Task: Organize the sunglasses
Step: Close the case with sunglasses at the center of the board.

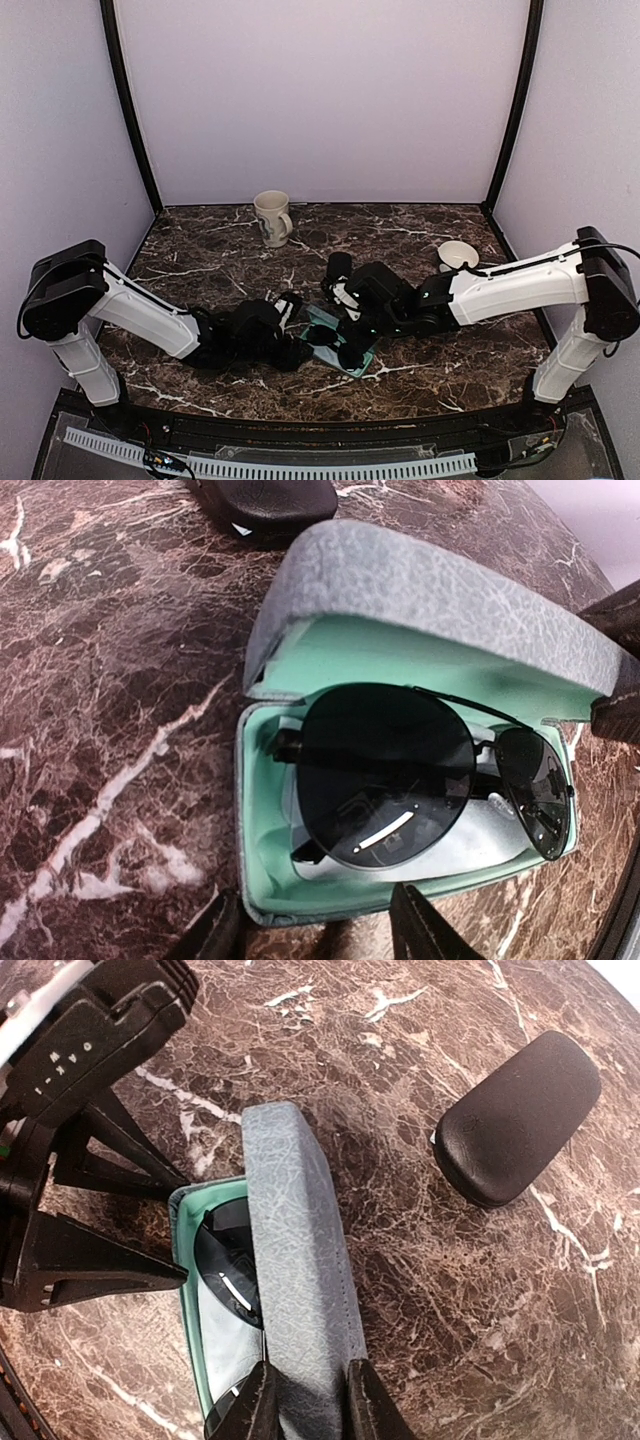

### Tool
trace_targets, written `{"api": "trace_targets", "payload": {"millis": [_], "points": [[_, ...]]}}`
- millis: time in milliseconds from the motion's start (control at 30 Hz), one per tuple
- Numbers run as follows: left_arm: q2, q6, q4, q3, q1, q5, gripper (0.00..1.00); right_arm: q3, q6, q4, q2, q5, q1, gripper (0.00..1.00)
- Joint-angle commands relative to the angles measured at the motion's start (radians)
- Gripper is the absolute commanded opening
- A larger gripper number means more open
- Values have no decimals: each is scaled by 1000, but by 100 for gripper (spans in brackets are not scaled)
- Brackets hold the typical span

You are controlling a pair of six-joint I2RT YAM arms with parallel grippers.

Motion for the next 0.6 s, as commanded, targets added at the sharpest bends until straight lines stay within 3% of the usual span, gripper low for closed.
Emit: {"api": "trace_targets", "payload": {"millis": [0, 567], "points": [[50, -17, -70, 2, -26, 22, 50, 21, 71, 26, 63, -1, 60, 22], [29, -32, -98, -8, -33, 1, 49, 40, 154, 60, 144, 15, 129, 25]]}}
